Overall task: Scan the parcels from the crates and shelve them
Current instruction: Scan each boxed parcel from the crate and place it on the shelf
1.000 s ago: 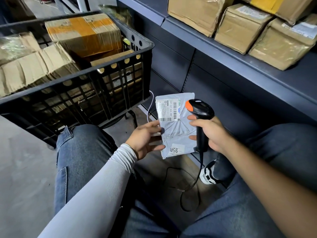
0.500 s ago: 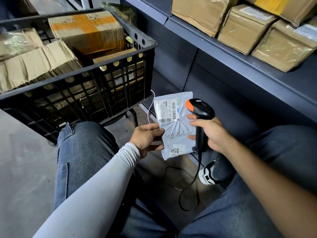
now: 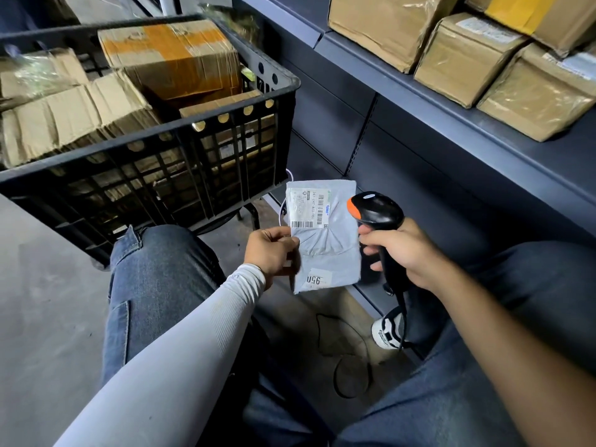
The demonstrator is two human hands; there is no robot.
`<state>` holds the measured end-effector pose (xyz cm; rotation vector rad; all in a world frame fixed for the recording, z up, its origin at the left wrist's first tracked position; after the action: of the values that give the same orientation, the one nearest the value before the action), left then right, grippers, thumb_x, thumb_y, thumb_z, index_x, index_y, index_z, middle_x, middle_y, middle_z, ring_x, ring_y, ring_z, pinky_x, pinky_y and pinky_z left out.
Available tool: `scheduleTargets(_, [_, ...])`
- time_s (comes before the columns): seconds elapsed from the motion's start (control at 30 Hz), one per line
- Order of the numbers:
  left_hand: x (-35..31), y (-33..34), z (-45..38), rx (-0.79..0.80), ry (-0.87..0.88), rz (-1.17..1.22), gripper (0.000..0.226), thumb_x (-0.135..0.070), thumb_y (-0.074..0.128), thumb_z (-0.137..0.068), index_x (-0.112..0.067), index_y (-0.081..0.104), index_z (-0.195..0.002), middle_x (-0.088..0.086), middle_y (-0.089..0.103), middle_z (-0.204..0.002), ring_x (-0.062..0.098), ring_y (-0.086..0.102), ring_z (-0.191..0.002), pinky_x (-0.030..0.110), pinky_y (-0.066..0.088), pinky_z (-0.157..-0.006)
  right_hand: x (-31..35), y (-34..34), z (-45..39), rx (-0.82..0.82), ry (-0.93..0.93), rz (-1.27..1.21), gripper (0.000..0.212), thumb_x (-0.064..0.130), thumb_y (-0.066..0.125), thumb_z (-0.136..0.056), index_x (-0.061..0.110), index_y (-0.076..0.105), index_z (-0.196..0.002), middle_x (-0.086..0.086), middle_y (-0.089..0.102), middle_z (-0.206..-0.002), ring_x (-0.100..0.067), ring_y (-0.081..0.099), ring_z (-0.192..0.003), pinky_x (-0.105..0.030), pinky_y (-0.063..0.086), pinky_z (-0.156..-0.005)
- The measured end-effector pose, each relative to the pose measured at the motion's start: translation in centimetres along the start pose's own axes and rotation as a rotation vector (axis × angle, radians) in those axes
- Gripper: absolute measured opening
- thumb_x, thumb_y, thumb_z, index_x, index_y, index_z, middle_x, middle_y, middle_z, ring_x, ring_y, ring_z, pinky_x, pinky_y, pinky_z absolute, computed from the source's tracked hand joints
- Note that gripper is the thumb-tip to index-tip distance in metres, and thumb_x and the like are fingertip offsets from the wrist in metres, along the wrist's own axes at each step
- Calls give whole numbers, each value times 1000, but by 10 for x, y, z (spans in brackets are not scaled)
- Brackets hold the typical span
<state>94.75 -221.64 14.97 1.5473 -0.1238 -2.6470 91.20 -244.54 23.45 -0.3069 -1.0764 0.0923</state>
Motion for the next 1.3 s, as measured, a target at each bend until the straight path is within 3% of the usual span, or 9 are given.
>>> scheduleTargets(0.2, [4,-10,-13,-122,10,3,29,5,61,-98,-13,75,-81,3,69,-65,22,62,-60,45,61,-63,1,17,12,158,40,-22,12,-3,65,-93,4,70,-102,-6,57,-69,-17,55,-55,-30,48,-51])
scheduleTargets(0.4, [3,-11,-12,-135,14,-24,27,5,62,-98,-14,74,-82,-4,68,-60,18,60,-58,36,58,-56,2,20,16,218,62,-17,23,-4,63,-93,0,70,-115,-4,56,-62,-17,56,-54,-30,50,-50])
scheduleTargets(0.5, [4,-14,-12,-157,2,-21,19,4,65,-97,-11,73,-90,0,68,-68,18,60,-59,34,58,-54,3,21,18,233,48,-13,14,-5,63,-93,-9,67,-105,-10,57,-66,-19,60,-56,-31,50,-51])
scheduleTargets(0.6, [3,-15,-12,-171,-1,-21,14,5,66,-97,-7,71,-100,4,66,-75,15,59,-57,33,58,-55,4,21,19,247,39,2,5,-6,63,-93,-2,65,-90,-11,57,-66,-20,61,-57,-31,51,-51])
scheduleTargets(0.73, [2,-11,-10,-141,15,-45,32,8,61,-97,-16,71,-79,-10,66,-54,4,58,-46,31,57,-58,4,20,17,235,20,1,19,-6,64,-93,3,62,-76,-9,58,-64,-19,62,-57,-30,51,-49])
scheduleTargets(0.9, [-1,-9,-8,-136,34,-25,29,7,61,-98,-15,72,-82,-10,66,-55,13,58,-55,34,56,-65,4,17,12,141,-23,-21,12,-1,69,-92,9,67,-85,-8,65,-83,-18,65,-70,-32,52,-56])
scheduleTargets(1.07, [-15,-5,-1,-75,91,-3,28,4,60,-100,-15,74,-84,-1,67,-61,16,58,-51,31,52,-59,0,9,3,27,-40,-64,23,2,73,-90,24,71,-94,5,70,-99,-16,65,-96,-48,62,-81])
scheduleTargets(1.17, [-32,0,5,-17,129,64,22,4,58,-101,-8,76,-98,1,71,-70,13,62,-54,24,51,-50,0,10,0,26,-52,-78,23,2,74,-89,24,72,-95,4,68,-91,-17,65,-94,-46,63,-78])
scheduleTargets(1.3, [-55,4,10,-22,173,183,20,3,57,-102,-1,73,-113,-2,74,-74,9,68,-57,21,52,-51,6,14,2,83,-133,-149,26,-1,73,-89,25,76,-91,3,65,-86,-19,64,-92,-51,63,-78])
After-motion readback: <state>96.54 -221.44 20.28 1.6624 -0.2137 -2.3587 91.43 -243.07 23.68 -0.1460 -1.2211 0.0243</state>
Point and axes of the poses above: each hand's wrist, its own z-axis away from the middle knuckle, its own y-axis out of the palm, x = y × z, the point moved 6 cm from there along -z, towards the middle knuckle
